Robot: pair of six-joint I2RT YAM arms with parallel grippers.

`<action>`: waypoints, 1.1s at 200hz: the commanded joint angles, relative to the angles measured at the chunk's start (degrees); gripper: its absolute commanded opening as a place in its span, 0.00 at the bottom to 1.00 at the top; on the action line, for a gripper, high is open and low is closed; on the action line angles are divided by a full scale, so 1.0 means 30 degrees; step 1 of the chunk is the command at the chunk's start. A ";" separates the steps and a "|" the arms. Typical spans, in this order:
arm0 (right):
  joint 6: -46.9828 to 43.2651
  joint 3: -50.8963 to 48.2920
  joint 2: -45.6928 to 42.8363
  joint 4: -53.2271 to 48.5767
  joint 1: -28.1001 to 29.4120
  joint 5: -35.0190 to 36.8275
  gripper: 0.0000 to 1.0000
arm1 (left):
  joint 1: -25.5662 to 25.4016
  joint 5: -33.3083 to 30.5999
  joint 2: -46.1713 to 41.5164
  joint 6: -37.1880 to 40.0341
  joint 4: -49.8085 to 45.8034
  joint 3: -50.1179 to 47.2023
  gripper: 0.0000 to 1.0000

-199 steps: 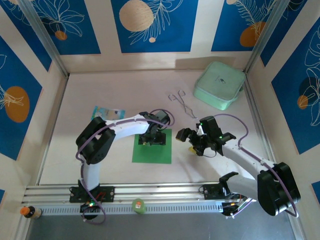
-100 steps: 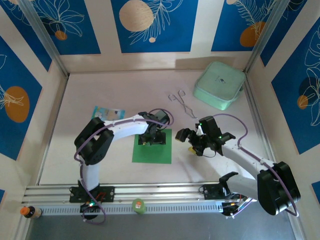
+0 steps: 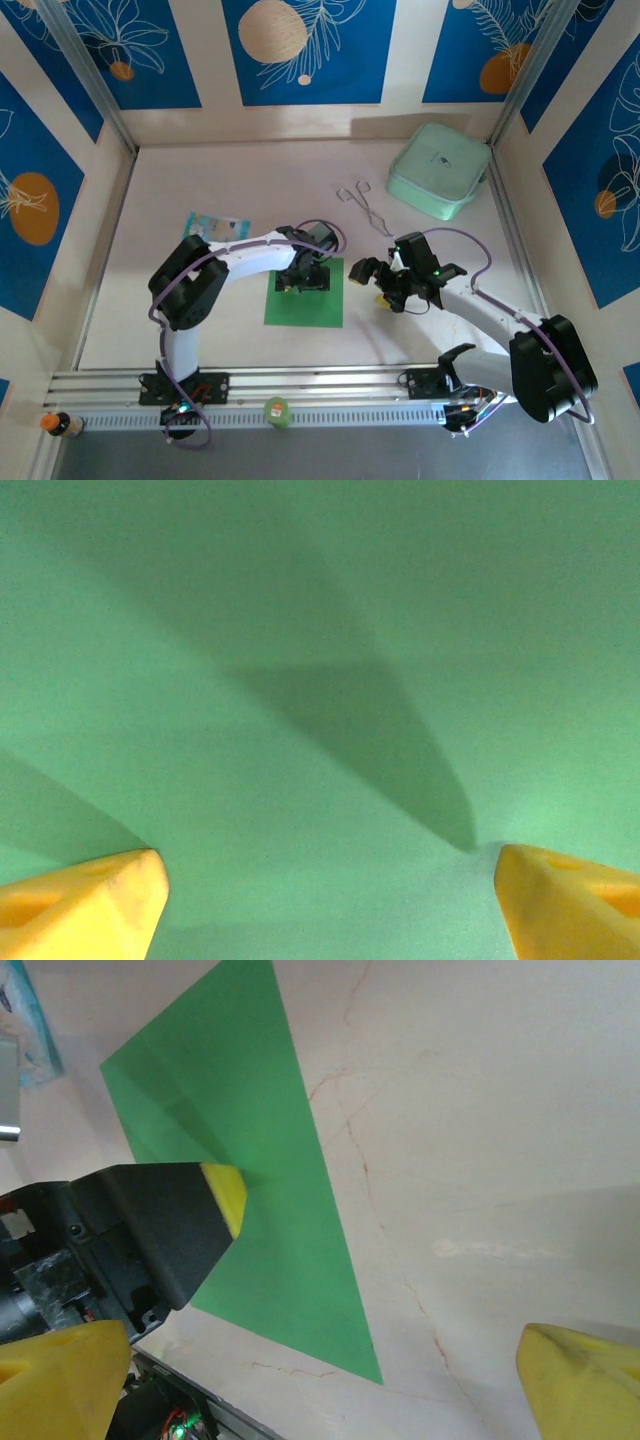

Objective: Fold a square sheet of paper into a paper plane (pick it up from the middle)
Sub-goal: First fold the square sheet of paper in half at the center of the table.

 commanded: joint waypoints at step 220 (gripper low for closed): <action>0.0611 0.1227 -0.1569 -0.2407 0.0517 0.2453 1.00 | -0.0515 0.0843 0.2168 -0.0259 0.0928 -0.1189 0.82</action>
